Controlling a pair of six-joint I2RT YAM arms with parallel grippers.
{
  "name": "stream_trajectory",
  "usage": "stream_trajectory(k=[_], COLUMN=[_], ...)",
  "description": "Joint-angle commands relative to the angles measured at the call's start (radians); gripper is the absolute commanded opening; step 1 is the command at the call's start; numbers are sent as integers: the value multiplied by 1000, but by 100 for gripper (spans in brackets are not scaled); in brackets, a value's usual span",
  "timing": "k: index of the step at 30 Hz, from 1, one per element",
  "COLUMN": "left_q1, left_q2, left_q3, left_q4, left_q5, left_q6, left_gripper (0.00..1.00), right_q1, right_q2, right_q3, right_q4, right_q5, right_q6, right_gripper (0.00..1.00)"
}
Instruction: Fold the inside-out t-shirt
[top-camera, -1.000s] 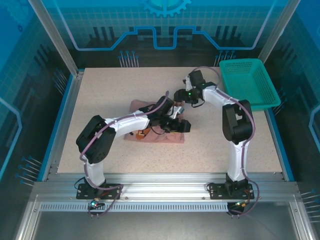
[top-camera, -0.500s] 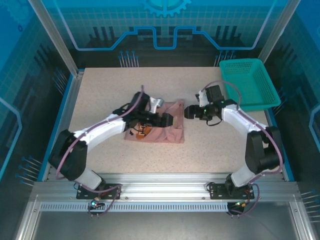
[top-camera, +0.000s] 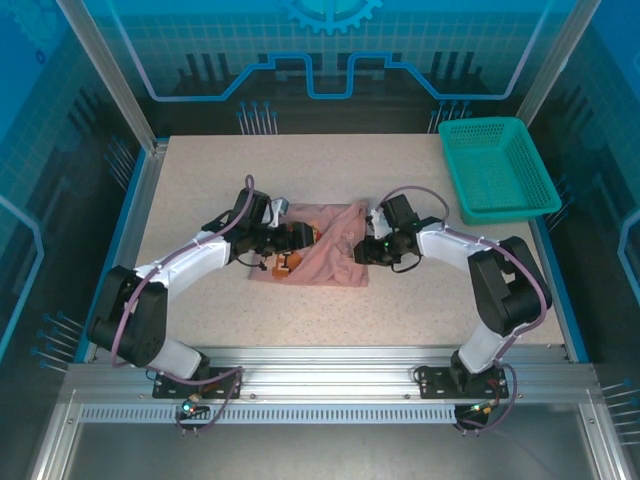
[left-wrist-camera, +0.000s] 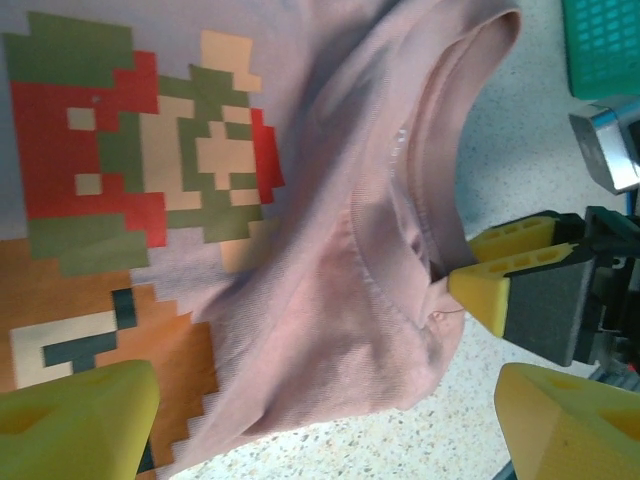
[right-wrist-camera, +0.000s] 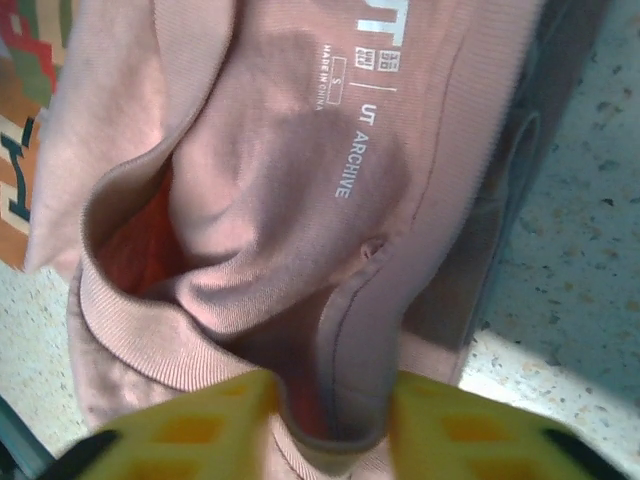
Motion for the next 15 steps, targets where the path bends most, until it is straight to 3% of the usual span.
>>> stream_trajectory(k=[1,3,8,12,15], left_q1=[8,13,15,14,14], left_q2=[-38,-51,-60,-48,-35], left_q3=[0,-9,-2,3,6], left_q4=[-63,-69,-104,-127,-132], left_q5=[-65,-72,-75,-95,-108], left_q6=[31,37,71,94,102], left_gripper=[88,88,88,88,88], right_q1=[-1,-11,-40,-60,-64], right_q2=[-8,-16,-30,-1,22], right_q3=[21,33,36,48,67], right_q4=[-23,-84,-156,-175,-208], right_q5=[32,91,143,162,173], right_q6=[-9,-34,-63,-67,-80], right_gripper=[22,15,11,12,21])
